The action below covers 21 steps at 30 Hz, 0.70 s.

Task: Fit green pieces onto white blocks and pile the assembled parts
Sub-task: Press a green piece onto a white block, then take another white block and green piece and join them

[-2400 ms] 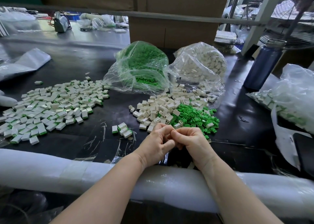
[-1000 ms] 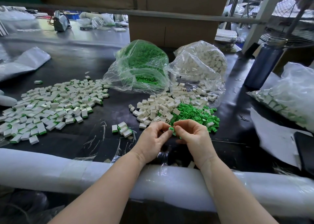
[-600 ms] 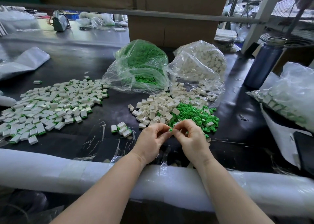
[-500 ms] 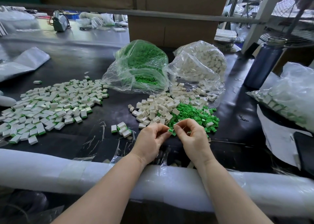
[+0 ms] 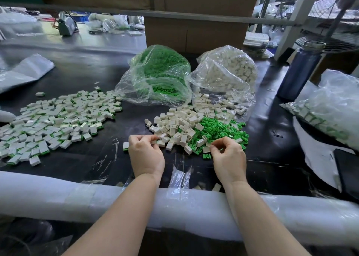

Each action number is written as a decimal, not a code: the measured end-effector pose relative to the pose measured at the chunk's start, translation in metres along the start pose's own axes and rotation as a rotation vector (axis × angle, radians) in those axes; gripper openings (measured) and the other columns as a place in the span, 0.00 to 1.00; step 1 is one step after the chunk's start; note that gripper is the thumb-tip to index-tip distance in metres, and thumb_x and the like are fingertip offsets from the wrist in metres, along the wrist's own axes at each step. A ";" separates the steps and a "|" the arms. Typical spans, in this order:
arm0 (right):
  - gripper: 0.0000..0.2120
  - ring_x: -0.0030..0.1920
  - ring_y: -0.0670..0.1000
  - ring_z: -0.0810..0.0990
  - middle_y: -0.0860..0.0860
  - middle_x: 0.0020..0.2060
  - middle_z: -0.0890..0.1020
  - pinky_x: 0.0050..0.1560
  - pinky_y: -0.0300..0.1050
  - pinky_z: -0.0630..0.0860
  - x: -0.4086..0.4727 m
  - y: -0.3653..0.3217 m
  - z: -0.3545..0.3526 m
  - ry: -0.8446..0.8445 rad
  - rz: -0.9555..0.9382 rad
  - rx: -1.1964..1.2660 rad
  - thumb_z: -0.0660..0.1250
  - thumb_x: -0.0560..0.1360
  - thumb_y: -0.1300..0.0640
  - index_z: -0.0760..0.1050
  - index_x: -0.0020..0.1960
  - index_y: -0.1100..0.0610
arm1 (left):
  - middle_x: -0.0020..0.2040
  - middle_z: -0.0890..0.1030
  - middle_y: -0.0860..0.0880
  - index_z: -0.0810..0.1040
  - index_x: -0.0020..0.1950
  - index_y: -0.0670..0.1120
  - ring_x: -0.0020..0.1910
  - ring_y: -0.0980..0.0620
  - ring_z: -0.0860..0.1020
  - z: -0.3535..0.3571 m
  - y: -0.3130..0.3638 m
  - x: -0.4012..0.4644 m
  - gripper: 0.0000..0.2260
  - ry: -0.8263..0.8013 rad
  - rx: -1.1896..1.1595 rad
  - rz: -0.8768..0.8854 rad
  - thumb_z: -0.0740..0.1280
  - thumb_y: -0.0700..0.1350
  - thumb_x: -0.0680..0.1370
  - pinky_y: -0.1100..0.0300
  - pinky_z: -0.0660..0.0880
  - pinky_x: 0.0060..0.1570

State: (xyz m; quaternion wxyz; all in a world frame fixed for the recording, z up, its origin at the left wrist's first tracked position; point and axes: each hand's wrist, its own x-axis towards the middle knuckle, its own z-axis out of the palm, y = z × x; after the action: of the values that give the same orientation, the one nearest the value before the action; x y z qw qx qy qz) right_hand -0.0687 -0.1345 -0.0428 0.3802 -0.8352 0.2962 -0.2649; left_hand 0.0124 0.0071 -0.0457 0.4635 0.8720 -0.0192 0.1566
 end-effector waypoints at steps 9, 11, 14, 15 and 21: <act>0.04 0.55 0.51 0.72 0.44 0.44 0.71 0.49 0.44 0.56 -0.001 -0.002 0.000 -0.034 0.080 -0.219 0.67 0.73 0.54 0.76 0.40 0.48 | 0.60 0.68 0.46 0.79 0.57 0.49 0.62 0.43 0.63 -0.006 0.003 -0.001 0.15 -0.047 0.219 -0.138 0.62 0.37 0.74 0.49 0.62 0.60; 0.05 0.56 0.50 0.71 0.45 0.43 0.69 0.49 0.44 0.55 -0.002 -0.002 0.001 -0.027 0.095 -0.282 0.67 0.73 0.49 0.75 0.39 0.48 | 0.58 0.69 0.47 0.80 0.54 0.50 0.61 0.44 0.64 -0.005 0.004 -0.003 0.10 -0.066 0.249 -0.072 0.66 0.42 0.75 0.49 0.62 0.60; 0.08 0.56 0.50 0.70 0.45 0.45 0.70 0.51 0.46 0.57 -0.002 -0.002 0.002 -0.040 0.095 -0.367 0.68 0.71 0.43 0.75 0.39 0.47 | 0.55 0.71 0.49 0.80 0.50 0.51 0.58 0.46 0.67 -0.002 0.003 -0.005 0.07 -0.090 0.320 0.007 0.67 0.50 0.75 0.51 0.62 0.59; 0.09 0.56 0.50 0.70 0.46 0.46 0.72 0.52 0.47 0.58 -0.002 -0.001 0.002 -0.045 0.092 -0.389 0.68 0.71 0.43 0.77 0.41 0.47 | 0.55 0.71 0.49 0.80 0.50 0.52 0.58 0.46 0.67 -0.001 0.003 -0.005 0.08 -0.103 0.346 0.022 0.67 0.52 0.75 0.51 0.61 0.58; 0.11 0.57 0.50 0.69 0.47 0.50 0.73 0.54 0.48 0.60 -0.004 -0.002 0.002 -0.056 0.057 -0.450 0.68 0.71 0.41 0.78 0.46 0.48 | 0.51 0.68 0.52 0.79 0.51 0.55 0.58 0.48 0.66 0.003 0.000 -0.003 0.13 -0.184 0.406 0.049 0.65 0.61 0.73 0.53 0.60 0.57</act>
State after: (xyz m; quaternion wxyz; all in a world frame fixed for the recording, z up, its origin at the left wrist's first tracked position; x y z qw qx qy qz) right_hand -0.0699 -0.1297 -0.0433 0.1999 -0.8972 0.3607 -0.1578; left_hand 0.0099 0.0046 -0.0483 0.2708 0.9573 -0.0507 0.0880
